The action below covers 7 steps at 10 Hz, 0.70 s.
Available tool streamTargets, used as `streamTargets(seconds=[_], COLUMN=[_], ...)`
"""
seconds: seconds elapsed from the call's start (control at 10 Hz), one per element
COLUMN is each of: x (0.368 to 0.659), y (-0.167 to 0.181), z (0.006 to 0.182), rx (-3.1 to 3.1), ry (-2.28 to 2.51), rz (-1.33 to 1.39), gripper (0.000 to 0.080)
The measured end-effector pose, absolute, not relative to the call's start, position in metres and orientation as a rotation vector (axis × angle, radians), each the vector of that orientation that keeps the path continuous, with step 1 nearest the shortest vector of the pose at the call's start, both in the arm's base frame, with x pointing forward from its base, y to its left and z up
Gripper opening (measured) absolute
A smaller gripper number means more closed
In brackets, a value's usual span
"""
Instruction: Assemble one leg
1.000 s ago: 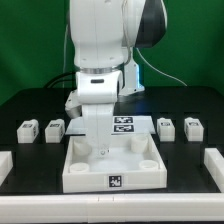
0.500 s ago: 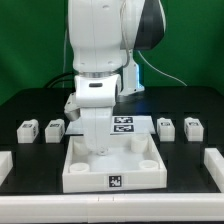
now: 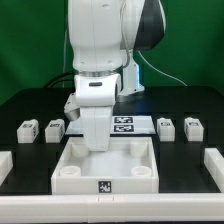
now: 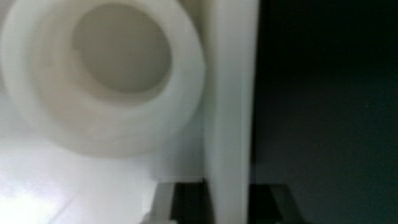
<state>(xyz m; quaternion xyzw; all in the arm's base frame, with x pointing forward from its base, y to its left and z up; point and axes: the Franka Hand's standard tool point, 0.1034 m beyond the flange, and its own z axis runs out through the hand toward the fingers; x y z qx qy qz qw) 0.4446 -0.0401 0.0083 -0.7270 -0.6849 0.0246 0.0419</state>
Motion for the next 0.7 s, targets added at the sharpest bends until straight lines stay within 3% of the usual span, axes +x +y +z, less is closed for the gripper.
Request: streamTargets(seconds=[0.7], x=[0.4473], y=[-0.0357], z=[0.0077], rx=[-2.198], ry=[-2.126], rz=[0.065], gripper=[0.0068])
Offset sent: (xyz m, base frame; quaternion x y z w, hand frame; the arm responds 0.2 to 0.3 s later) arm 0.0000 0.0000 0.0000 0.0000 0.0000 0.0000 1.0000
